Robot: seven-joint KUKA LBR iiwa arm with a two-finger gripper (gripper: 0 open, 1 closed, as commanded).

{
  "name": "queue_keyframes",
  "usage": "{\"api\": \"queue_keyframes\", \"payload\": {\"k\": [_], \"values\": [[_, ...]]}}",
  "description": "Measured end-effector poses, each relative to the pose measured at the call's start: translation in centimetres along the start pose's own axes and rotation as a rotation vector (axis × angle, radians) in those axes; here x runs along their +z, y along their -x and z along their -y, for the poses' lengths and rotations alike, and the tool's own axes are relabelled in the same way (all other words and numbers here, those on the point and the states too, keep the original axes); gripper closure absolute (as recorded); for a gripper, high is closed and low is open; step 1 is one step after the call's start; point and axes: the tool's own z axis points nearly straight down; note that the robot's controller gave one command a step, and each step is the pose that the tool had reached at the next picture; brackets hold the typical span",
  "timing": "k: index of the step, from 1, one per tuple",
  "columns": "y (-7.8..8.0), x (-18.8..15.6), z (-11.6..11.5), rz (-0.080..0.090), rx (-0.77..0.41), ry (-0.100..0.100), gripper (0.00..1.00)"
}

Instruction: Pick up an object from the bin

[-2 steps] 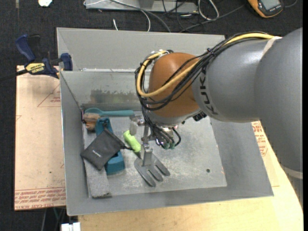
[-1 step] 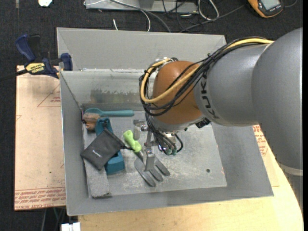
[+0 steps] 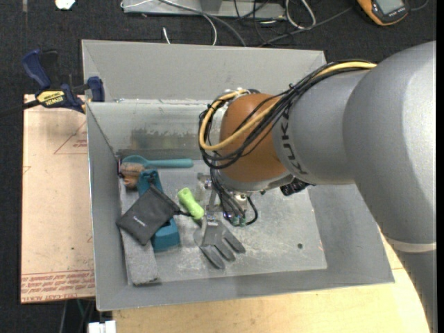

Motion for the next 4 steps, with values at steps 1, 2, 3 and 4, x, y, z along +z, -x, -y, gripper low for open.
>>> {"api": "queue_keyframes", "payload": {"k": [1,2,3,4], "values": [[2.0,2.8,1.4,0.0,-0.028,0.001,1.0],[2.0,2.8,1.4,0.0,-0.028,0.001,1.0],[2.6,-2.5,3.4,-0.004,-0.036,0.001,1.0],[2.5,-10.1,2.7,-0.005,-0.067,0.001,1.0]]}}
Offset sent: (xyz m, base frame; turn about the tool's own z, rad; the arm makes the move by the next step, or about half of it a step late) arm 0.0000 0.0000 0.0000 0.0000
